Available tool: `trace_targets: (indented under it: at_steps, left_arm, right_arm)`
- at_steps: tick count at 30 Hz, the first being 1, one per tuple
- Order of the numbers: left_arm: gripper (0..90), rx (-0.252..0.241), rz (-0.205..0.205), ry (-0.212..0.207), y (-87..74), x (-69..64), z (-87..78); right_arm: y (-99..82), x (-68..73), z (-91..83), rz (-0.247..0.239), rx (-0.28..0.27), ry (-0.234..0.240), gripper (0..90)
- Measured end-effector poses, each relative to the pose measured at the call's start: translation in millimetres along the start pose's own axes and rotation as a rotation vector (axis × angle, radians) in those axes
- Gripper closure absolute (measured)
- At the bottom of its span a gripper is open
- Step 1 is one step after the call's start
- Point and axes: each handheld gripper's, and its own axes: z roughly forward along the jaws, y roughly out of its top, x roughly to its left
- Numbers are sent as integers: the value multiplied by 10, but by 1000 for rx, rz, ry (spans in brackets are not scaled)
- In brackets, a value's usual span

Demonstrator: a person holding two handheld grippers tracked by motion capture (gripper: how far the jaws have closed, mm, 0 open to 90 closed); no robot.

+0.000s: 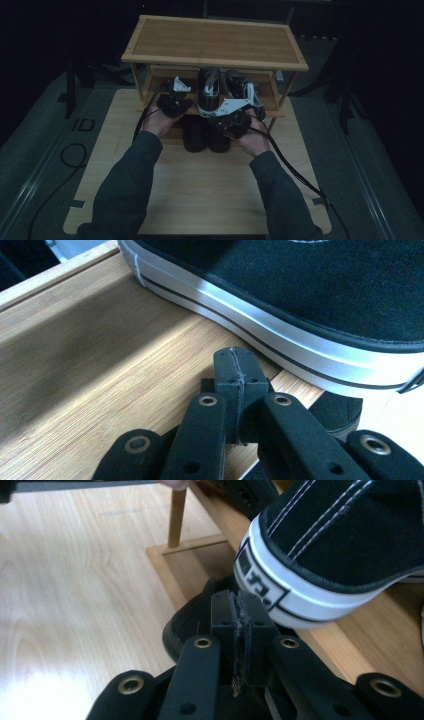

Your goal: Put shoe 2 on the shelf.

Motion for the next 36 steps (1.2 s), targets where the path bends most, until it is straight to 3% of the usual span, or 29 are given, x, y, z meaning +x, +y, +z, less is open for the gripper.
trace_targets:
  at_steps: [11,20,30,36]
  left_arm:
    - [900,-5,2,1,-8,3,-2]
    - [900,-4,-1,-1,-7,8,-2]
    - [900,-7,-10,-11,-13,21,-2]
    - [900,-7,-8,-13,-13,32,-4]
  right_arm:
    - [-150,-17,-321,-37,51,20,886]
    - [-345,-184,-659,16,32,10,886]
    - [-498,-285,-791,32,64,27,885]
    - [-595,-343,-880,46,67,14,884]
